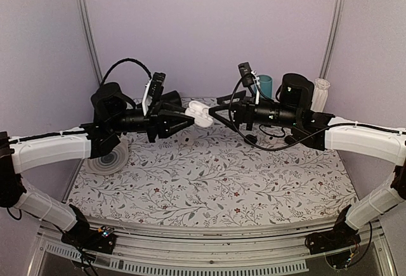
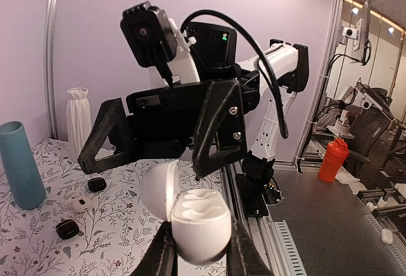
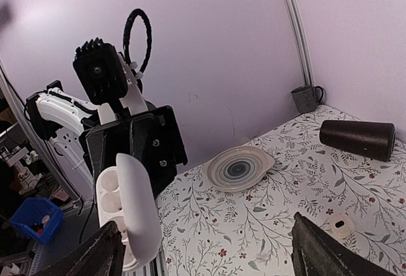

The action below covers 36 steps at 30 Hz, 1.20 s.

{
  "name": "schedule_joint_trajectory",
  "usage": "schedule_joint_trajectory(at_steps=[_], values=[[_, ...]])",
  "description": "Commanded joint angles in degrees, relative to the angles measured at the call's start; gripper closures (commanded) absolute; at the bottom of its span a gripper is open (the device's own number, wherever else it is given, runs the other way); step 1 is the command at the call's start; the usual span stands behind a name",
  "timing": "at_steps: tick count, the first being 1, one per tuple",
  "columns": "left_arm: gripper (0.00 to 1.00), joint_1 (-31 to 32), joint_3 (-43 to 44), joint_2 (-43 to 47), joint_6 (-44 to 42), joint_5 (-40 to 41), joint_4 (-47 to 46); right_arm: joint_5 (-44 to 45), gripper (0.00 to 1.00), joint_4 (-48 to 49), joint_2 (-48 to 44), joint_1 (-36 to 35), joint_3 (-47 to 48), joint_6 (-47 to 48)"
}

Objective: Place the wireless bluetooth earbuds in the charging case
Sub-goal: Open the charging case, then pick up the left earbud from the center of the board.

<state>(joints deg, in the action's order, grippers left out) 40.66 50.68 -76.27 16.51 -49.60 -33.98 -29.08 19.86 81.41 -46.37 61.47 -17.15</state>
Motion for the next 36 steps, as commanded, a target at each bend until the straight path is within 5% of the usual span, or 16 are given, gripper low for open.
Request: schedule_joint_trajectory(at_steps=[1,20,36], values=[[1.00,0.47,0.11,-1.67,-0.34,5.24,0.70,-1.30,0.09,-0.77,0.01,0.33,0.83,0.31],[1.00,-3.36,-4.47,0.00,0.79,14.82,-0.04,11.26,0.11,-9.52,-4.78,1.81,-5.73,-0.31],[1.00,-6.63,-7.74,2.29,5.46,16.98,-2.33,14.16,0.33,-24.09,8.70,1.77,-4.89,-2.04]])
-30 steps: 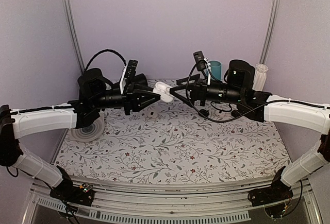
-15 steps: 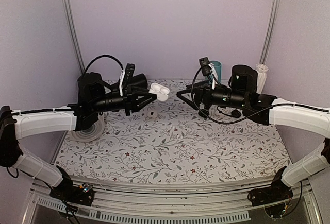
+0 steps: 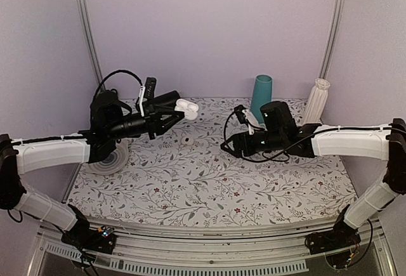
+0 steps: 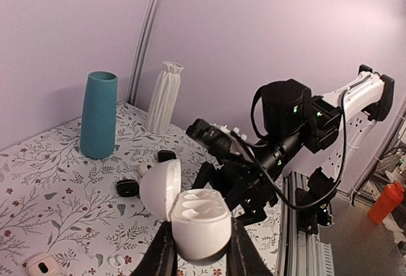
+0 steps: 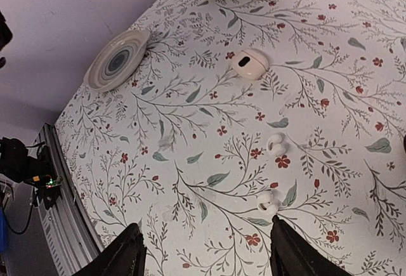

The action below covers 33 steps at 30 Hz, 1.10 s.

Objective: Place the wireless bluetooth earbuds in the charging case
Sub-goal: Pick up the left earbud from the center of the board.

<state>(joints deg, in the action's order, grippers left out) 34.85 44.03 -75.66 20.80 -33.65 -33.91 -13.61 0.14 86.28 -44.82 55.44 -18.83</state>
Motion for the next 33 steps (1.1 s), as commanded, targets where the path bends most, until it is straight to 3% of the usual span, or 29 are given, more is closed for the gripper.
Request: schedule_joint_trajectory(at_steps=[1,4,12,20,26,33], values=[[1.00,-0.91,-1.26,1.81,1.22,0.93,-2.62,-2.08,0.35,-4.94,5.37,0.13,1.73,-0.20],[1.00,-1.09,-1.32,1.77,1.17,-0.75,-2.97,-3.52,0.43,-6.67,9.72,0.07,3.94,0.32],[1.00,-1.47,-1.37,1.63,1.41,-2.91,-3.19,-3.21,0.50,-7.85,18.18,0.08,10.91,-0.68],[1.00,-1.63,-1.10,1.98,1.73,-3.31,-2.39,-0.33,0.64,-12.28,27.13,0.06,20.58,-1.60],[1.00,-1.72,-1.29,2.10,2.17,-3.14,-2.65,-1.16,0.66,-10.49,29.12,0.03,22.41,-4.82],[1.00,-1.72,-0.63,1.89,2.48,-3.27,-2.34,0.77,0.69,-12.40,33.47,-0.27,26.40,-0.29]])
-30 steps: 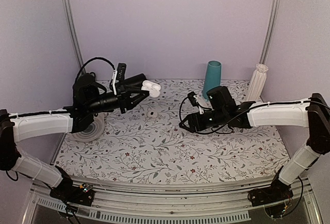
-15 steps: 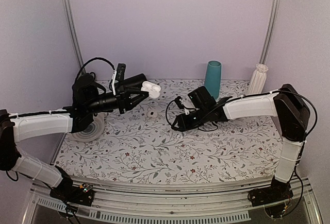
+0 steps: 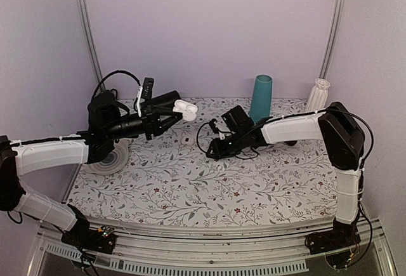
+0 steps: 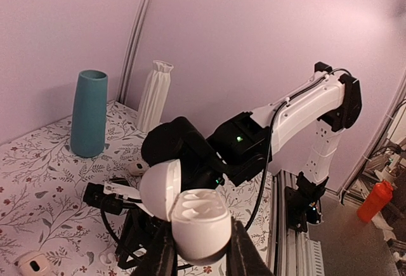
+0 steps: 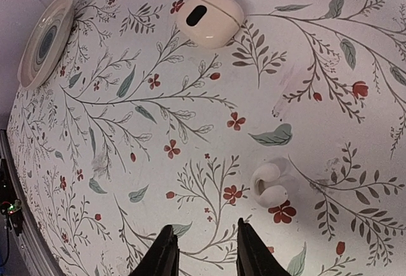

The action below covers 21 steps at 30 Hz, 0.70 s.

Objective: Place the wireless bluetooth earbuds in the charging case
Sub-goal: Pick up the left earbud from the center of the board.

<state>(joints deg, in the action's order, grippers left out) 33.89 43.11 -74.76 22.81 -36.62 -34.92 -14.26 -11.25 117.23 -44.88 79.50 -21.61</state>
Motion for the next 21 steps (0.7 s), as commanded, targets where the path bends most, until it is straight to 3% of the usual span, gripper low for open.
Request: schedule_joint_trajectory(at_steps=[1,21], values=[[1.00,-0.78,0.26,1.16,0.44,-0.29,-1.19,1.54,0.69,-1.16,2.94,-0.20,2.65,3.02],[1.00,-1.28,0.45,2.13,0.30,-0.63,0.27,2.91,0.70,-4.07,6.22,-0.84,7.16,6.97]])
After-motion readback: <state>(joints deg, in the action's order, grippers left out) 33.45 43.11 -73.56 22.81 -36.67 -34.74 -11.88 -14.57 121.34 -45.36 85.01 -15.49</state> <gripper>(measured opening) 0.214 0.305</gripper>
